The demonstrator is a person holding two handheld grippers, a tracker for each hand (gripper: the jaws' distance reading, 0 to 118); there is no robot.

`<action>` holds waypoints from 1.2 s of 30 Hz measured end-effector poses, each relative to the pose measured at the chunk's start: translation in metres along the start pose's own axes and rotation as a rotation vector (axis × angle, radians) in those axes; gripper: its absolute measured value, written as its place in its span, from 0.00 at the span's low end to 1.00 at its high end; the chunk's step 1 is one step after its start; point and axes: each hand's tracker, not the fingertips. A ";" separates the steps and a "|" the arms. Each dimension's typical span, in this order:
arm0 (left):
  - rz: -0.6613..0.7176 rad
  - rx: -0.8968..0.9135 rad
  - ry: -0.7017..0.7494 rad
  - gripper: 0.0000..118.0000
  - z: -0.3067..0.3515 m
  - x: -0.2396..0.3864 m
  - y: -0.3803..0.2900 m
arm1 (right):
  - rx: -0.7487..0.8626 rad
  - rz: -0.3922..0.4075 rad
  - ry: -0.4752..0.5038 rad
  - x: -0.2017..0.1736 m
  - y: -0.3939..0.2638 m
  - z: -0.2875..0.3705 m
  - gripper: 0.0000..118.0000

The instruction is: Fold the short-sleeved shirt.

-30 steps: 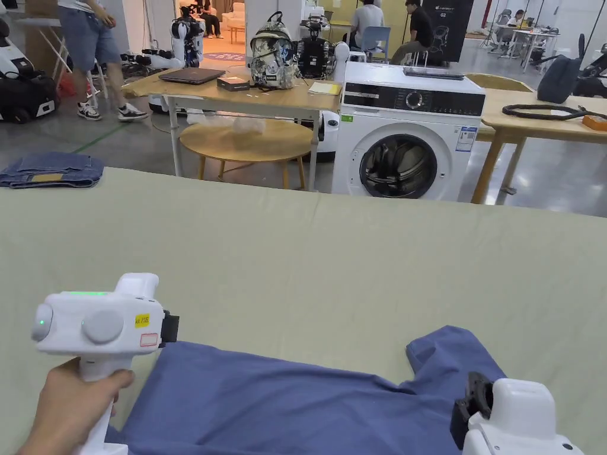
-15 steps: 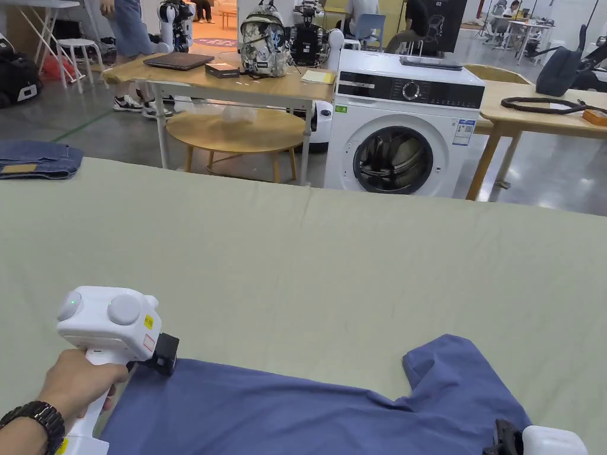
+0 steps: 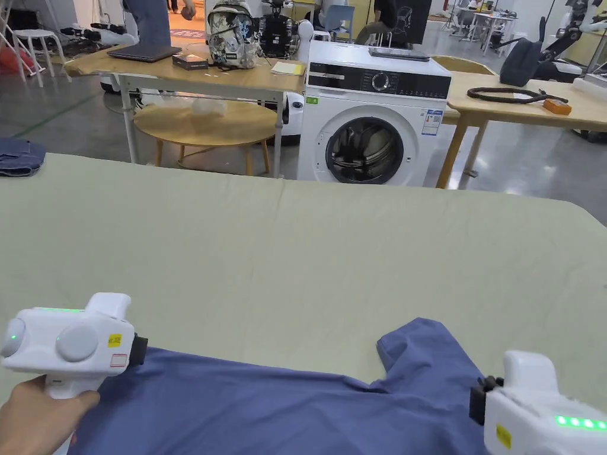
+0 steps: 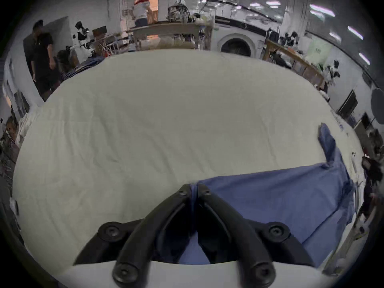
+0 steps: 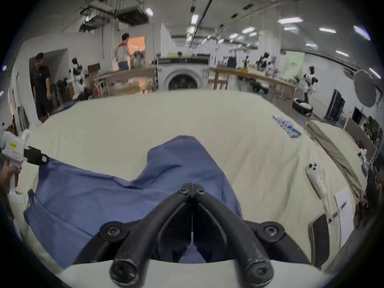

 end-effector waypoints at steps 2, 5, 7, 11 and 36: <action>0.016 0.015 -0.009 0.00 0.010 -0.003 -0.005 | -0.077 0.013 0.008 0.010 0.020 -0.027 0.17; 0.036 0.042 -0.028 0.00 0.021 -0.006 -0.012 | -0.180 0.054 0.024 0.021 0.044 -0.072 0.58; 0.040 0.046 -0.024 0.00 0.025 -0.008 -0.015 | -0.226 0.114 -0.021 0.025 0.052 -0.102 0.58; 0.052 0.044 -0.026 0.00 0.024 -0.011 -0.015 | -0.328 0.092 -0.017 0.038 0.057 -0.151 0.58; 0.099 0.098 -0.068 0.00 0.073 -0.022 -0.025 | -0.130 0.016 0.042 0.054 0.054 -0.028 0.00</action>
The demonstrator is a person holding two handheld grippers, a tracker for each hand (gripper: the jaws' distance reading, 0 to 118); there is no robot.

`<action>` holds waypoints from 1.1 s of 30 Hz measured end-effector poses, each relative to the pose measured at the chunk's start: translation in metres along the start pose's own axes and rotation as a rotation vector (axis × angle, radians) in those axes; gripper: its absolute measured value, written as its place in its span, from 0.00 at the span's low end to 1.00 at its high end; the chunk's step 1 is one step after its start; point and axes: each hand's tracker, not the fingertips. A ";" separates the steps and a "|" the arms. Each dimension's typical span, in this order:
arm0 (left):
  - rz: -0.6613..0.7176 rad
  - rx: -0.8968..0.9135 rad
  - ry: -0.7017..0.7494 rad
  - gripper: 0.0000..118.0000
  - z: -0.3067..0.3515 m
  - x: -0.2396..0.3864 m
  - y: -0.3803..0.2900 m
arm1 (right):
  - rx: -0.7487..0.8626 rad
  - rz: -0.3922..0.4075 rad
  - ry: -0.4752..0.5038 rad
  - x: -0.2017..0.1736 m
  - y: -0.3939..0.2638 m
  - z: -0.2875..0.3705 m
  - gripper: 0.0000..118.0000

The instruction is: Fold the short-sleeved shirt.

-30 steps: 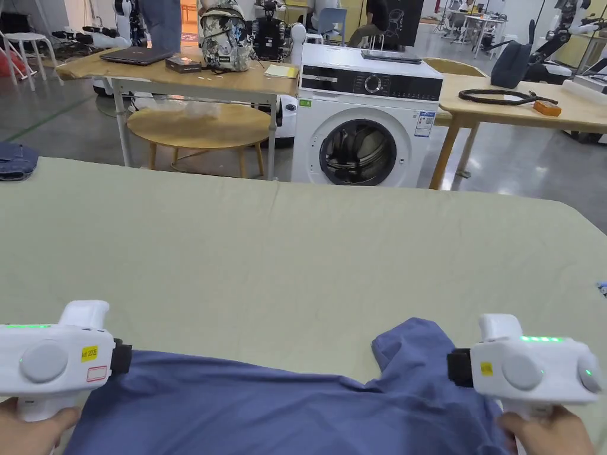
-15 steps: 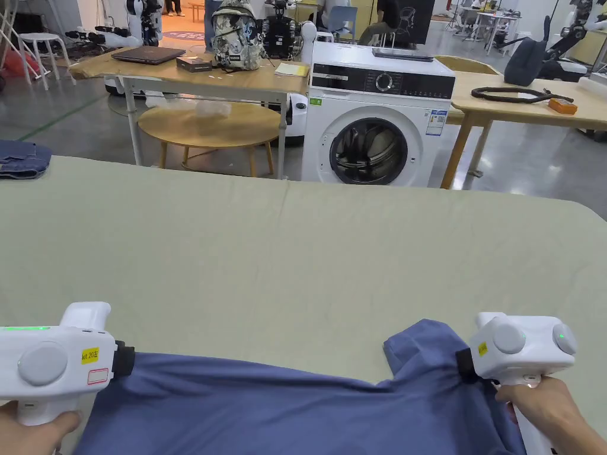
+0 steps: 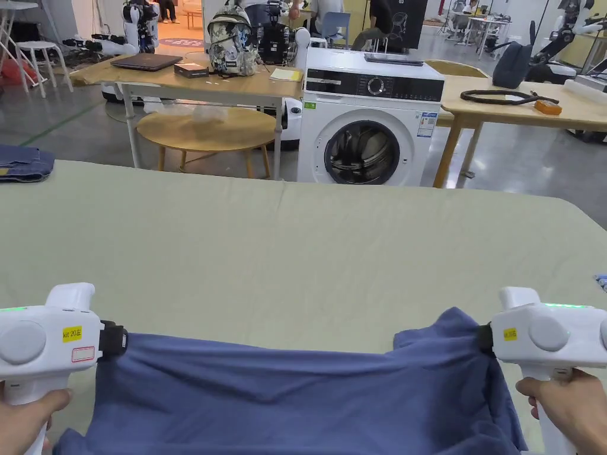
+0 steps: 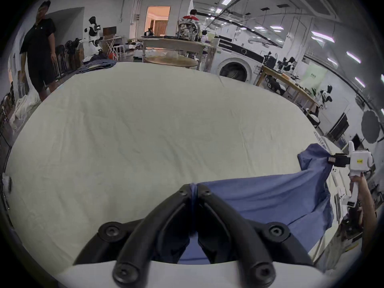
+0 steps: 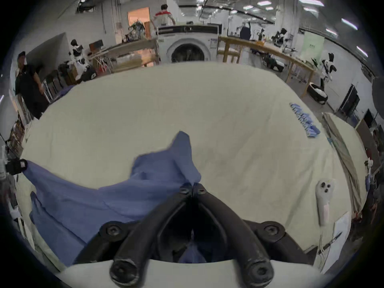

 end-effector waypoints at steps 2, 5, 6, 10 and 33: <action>-0.003 0.018 -0.008 0.00 0.016 -0.001 -0.005 | 0.028 0.002 0.010 0.003 -0.006 0.012 0.00; -0.001 0.039 -0.022 0.00 0.041 -0.004 -0.013 | 0.067 0.003 0.004 0.005 -0.020 0.049 0.00; -0.002 0.050 -0.026 0.00 0.049 -0.004 -0.017 | 0.074 0.003 0.006 0.008 -0.025 0.056 0.00; -0.008 0.065 -0.040 0.00 0.078 -0.007 -0.036 | 0.089 0.004 -0.002 0.010 -0.054 0.097 0.00; -0.020 -0.212 0.049 0.00 0.065 -0.029 -0.190 | -0.174 0.076 -0.110 0.005 -0.230 0.084 0.00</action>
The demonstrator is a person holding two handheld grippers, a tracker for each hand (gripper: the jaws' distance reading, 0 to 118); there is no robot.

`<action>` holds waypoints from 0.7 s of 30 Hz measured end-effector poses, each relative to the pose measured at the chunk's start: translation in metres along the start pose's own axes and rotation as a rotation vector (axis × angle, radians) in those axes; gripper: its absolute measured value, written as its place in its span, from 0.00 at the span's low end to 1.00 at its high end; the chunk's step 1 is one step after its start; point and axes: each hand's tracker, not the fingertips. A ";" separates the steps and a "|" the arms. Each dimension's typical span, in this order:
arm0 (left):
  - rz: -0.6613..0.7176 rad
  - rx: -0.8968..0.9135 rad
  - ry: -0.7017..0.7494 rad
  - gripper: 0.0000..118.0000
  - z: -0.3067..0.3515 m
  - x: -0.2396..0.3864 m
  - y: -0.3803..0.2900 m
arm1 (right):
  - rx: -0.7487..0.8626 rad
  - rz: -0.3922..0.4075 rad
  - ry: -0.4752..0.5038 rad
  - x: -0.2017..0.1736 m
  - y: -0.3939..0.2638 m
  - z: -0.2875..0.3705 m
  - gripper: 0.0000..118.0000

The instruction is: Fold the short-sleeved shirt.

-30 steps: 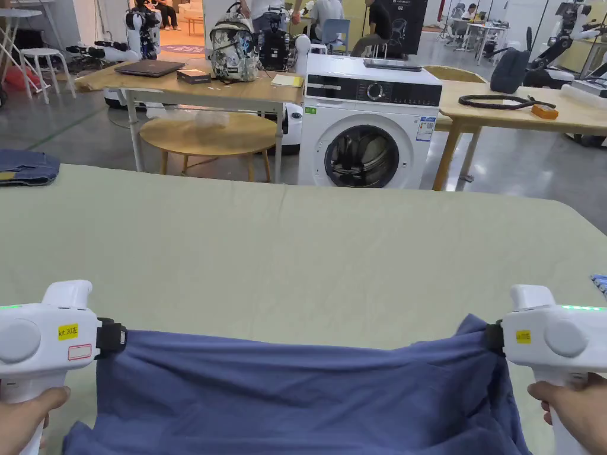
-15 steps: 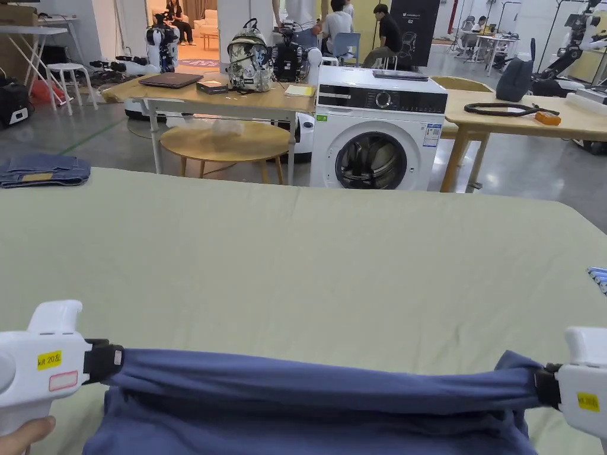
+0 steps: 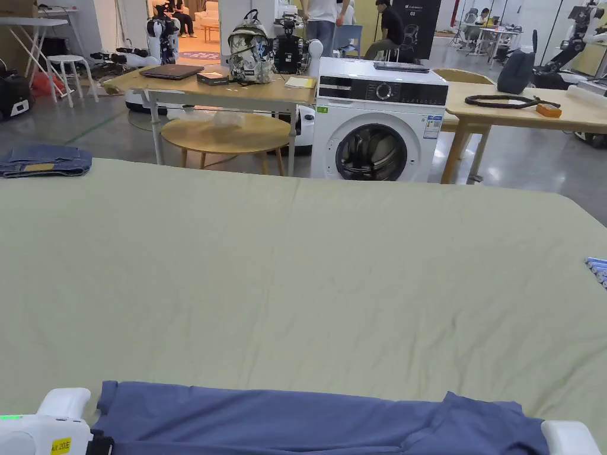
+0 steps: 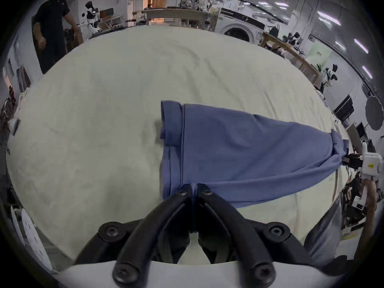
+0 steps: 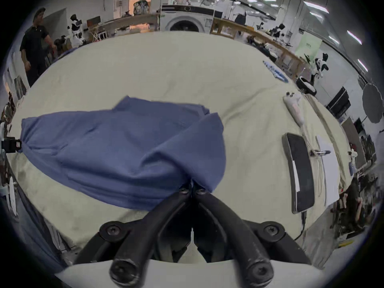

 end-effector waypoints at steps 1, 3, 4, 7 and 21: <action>0.005 0.000 0.004 0.00 0.000 0.000 0.002 | -0.002 0.002 0.001 0.000 0.000 -0.002 0.01; 0.006 -0.006 0.009 0.00 0.000 0.001 0.003 | -0.005 0.004 0.002 -0.003 -0.002 -0.006 0.15; 0.005 -0.008 0.009 0.03 0.000 0.001 0.003 | -0.002 0.009 -0.002 -0.006 -0.003 -0.006 0.27; 0.013 0.001 -0.001 0.32 0.008 0.001 0.005 | 0.025 0.043 -0.070 -0.009 -0.002 0.004 0.53; -0.009 0.432 -0.038 0.34 0.052 0.060 0.044 | 0.552 -0.131 -0.046 -0.050 0.048 0.099 0.53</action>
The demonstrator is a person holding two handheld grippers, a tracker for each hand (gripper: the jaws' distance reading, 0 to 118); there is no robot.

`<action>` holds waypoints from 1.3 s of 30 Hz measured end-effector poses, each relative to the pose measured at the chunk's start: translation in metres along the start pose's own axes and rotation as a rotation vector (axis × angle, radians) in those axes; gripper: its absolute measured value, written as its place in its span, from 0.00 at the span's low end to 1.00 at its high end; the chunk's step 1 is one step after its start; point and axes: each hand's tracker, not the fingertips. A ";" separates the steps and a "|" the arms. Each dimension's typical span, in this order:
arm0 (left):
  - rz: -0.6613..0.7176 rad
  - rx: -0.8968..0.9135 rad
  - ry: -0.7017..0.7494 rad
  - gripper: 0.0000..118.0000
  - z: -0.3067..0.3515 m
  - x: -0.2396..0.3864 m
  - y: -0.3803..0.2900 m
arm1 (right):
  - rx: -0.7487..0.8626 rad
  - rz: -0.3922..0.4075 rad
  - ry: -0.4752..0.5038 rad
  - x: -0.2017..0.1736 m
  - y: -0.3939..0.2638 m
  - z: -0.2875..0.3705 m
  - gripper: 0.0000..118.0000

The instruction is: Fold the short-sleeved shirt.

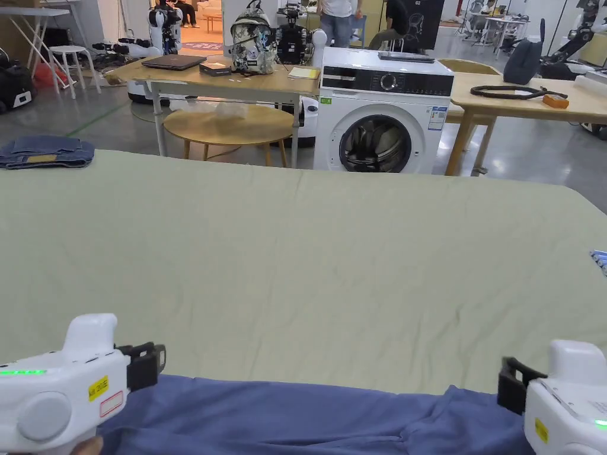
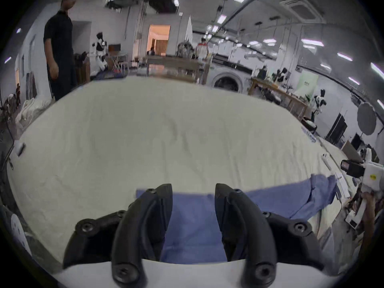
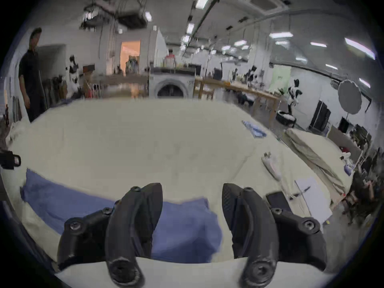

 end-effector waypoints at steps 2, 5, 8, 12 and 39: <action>-0.013 0.079 0.005 0.34 0.002 0.012 0.006 | 0.080 -0.013 0.017 -0.017 0.009 0.005 0.53; -0.036 0.180 0.007 0.25 0.008 0.028 0.015 | 0.199 -0.034 0.055 -0.037 0.018 0.007 0.42; -0.070 0.260 0.021 0.04 0.011 0.037 0.024 | 0.313 -0.045 0.068 -0.058 0.026 0.013 0.04; -0.136 0.331 0.059 0.00 0.019 0.053 0.031 | 0.364 -0.019 0.088 -0.081 0.031 0.011 0.00; 0.439 -0.421 -0.321 0.66 -0.016 -0.165 0.000 | 0.257 0.017 0.176 -0.108 0.017 -0.029 0.00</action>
